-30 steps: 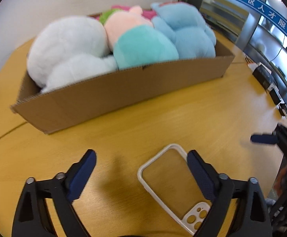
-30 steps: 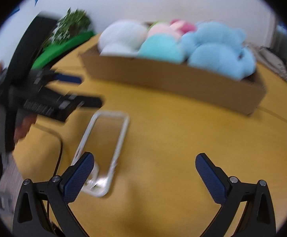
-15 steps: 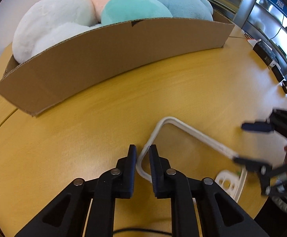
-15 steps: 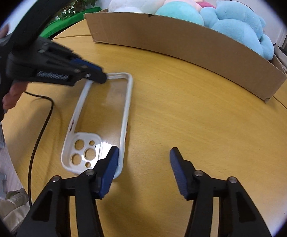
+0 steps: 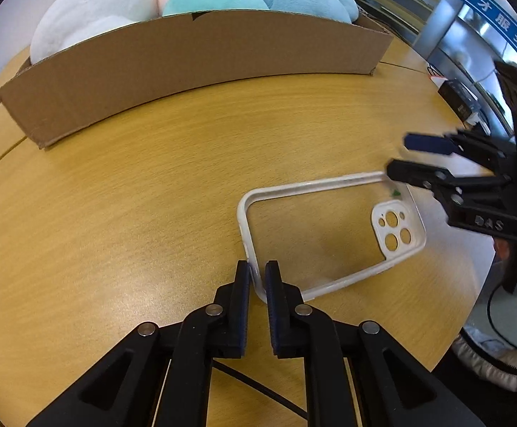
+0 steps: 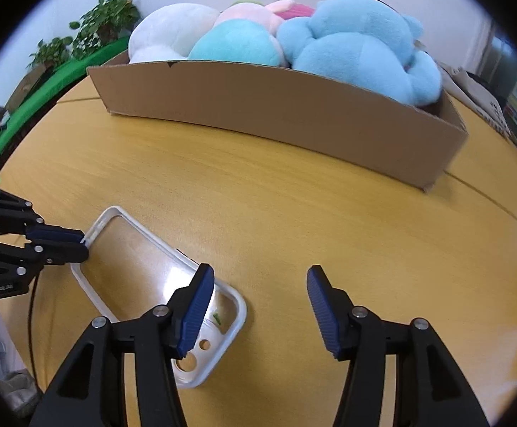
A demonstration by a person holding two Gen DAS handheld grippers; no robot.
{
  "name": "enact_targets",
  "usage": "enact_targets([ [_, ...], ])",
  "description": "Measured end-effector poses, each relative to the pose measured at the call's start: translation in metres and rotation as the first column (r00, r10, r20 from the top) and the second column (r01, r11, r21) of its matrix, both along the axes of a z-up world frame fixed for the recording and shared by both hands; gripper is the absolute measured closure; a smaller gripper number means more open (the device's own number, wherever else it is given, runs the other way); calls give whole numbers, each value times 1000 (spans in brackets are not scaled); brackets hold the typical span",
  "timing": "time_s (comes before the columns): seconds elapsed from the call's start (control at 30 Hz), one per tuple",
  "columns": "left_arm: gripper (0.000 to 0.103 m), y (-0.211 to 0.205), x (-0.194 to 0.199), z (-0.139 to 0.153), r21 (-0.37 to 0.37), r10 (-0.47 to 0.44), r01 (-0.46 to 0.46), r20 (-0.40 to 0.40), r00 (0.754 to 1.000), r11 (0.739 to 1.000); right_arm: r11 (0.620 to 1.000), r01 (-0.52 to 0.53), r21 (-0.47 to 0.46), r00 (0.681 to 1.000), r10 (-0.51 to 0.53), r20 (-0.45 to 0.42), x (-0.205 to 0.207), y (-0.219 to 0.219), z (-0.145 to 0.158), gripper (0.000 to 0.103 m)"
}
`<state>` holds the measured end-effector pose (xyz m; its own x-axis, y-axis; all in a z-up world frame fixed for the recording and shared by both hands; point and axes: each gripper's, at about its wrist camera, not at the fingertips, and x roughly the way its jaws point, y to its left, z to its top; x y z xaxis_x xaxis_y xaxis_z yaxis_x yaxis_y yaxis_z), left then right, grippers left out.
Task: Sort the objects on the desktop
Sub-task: 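Close the right tool on the phone case's end with the lens holes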
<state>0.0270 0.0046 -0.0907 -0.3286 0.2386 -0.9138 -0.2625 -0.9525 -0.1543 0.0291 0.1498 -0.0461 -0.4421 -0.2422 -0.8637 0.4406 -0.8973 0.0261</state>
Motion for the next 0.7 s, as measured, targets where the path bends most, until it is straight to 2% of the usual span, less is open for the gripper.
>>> enact_targets([
  [0.27,96,0,5,-1,-18,69,-69,-4,998,997,998,58,7,996,-59,60,35,21,0,52],
  [0.43,96,-2,7,-2,-16,93,-93,1,996,996,998,53,-16,996,-52,67,35,20,3,70],
  [0.67,96,-6,12,-2,-8,125,-125,2,992,992,999,20,-39,994,-16,106,35,0,-8,70],
  [0.7,96,-6,12,-2,-6,130,-130,2,991,991,999,28,-41,994,-24,103,34,-1,-8,79],
])
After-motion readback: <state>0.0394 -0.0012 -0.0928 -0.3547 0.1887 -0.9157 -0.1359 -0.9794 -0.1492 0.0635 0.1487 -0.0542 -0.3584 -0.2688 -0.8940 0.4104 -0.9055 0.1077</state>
